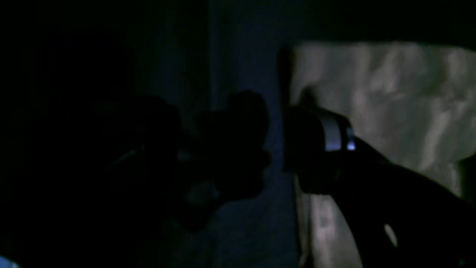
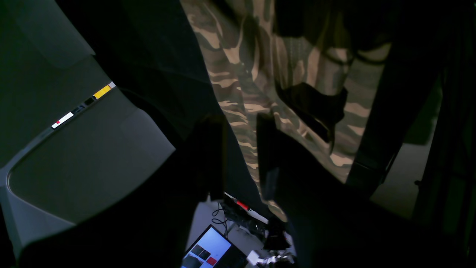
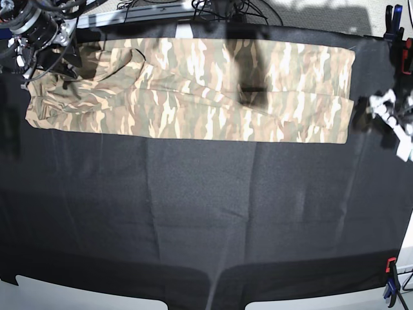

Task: Layout the t-shirt on the table in an organized manner, then fold the t-shirt properly
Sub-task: 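Release the shirt and raise the right gripper away, then grasp the folded strip's end with the left gripper and lift it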

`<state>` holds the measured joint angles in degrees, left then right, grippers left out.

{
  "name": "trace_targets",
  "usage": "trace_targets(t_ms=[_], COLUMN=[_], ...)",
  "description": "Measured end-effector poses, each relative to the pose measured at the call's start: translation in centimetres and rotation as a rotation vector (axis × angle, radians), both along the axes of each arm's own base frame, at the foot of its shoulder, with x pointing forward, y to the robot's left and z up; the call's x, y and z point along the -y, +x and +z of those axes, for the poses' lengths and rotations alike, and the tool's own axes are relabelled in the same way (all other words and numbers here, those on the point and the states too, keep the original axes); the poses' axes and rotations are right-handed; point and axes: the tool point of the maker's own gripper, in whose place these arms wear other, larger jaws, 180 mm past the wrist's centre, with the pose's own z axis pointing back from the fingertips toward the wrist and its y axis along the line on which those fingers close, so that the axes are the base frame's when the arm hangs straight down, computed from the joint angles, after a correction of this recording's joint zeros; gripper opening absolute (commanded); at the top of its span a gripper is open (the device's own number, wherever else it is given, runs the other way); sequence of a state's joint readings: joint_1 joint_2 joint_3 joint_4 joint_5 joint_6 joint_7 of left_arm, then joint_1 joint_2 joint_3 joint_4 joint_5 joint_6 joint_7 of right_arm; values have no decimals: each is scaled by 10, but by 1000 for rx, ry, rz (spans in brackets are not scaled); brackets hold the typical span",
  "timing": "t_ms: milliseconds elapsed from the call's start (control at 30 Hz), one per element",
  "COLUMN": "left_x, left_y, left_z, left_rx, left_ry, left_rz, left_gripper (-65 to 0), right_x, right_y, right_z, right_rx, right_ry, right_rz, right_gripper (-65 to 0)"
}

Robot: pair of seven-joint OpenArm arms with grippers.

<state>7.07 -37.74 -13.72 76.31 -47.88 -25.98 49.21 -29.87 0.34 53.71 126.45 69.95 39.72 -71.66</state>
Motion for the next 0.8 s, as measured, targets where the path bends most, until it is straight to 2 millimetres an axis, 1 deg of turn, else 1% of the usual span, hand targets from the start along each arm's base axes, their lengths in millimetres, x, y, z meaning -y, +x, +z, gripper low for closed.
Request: trace_targets(t_ms=[33,67,200,233,367,467,567,633,700,767,800], left_x=[-3,0,20,23,17,19,37,55,70,77,76], left_y=[-5,-6,-9,-7,-13,-15,-16,-24,-27,-26,-27], left_z=[-8,-11,-7,-7,-18,-21,-21,-22,-22,-25,-27], left_rx=[-30,-43,-103,-96,-92,-79,-61,-105,-122,-126,-131], left_ry=[-27,-96,-350,-400,-426,-444,-468,-480,-494,-455,-414], left_rz=[26,50,29,52,75,74,10,-57,-99,-131,-148], left_gripper=[-201,-201,-201,-201,-201,-201,-202,-204,-204,-204,-204], right_x=[0,0,0,-1,-1,-2,-3,-3,-3,-3,-3], right_y=[0,0,0,0,0,0,0,0,0,0,0], right_z=[0,0,0,1,2,2,3,3,3,3,3], right_rx=[0,-1,2,6,7,6,13,13,13,13,13], right_ry=[0,-1,1,7,8,11,18,17,17,17,17], right_rz=[0,0,1,4,8,10,12,13,12,12,12], right_gripper=[-518,-518,-518,-518,-518,-518,-518,-518,-518,-518,-518])
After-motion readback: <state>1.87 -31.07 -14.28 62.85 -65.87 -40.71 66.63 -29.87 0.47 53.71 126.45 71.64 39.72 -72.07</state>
